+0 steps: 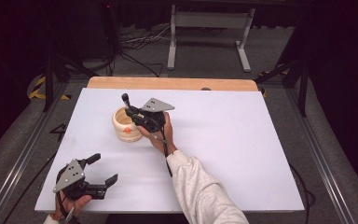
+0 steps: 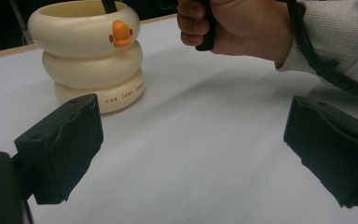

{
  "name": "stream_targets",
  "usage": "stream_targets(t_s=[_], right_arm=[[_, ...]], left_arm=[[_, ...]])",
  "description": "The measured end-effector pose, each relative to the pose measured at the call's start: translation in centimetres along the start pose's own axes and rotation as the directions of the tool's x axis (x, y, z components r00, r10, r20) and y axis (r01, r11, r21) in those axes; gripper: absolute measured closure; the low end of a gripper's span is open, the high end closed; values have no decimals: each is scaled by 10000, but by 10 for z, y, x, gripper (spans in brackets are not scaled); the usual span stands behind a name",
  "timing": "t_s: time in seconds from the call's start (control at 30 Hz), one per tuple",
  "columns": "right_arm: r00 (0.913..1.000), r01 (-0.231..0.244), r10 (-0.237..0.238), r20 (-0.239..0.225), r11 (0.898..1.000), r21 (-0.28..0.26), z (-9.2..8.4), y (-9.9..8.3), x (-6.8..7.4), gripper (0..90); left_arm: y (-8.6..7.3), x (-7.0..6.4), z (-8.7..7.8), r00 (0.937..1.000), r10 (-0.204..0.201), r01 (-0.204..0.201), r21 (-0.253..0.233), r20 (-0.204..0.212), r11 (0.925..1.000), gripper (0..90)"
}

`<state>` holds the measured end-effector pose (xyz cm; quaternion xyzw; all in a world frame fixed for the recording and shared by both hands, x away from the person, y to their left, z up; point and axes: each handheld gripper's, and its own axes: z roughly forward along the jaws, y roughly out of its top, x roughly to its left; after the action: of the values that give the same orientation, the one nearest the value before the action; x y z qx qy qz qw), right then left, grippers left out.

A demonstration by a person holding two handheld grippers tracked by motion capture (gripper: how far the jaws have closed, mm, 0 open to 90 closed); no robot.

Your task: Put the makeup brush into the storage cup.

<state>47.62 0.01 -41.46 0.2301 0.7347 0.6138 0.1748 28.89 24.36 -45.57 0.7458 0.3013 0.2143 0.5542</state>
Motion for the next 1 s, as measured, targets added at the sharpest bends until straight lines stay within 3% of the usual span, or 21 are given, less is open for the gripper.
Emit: stream_targets(t_s=[0.63,0.83,1.0], right_arm=[[9997,199,-203,113,9991,379,-3,-6,6,787],[9999,129,-129,5,9994,323,-5,-5,5,709],[9996,196,-200,187,9996,225,-11,-1,4,646]], left_arm=[[0,0,1,10000,-16,16,152,19,9999,49],[0,0,2,9998,-91,86,251,195,9996,50],[0,1,2,9998,-87,82,253,173,9996,50]])
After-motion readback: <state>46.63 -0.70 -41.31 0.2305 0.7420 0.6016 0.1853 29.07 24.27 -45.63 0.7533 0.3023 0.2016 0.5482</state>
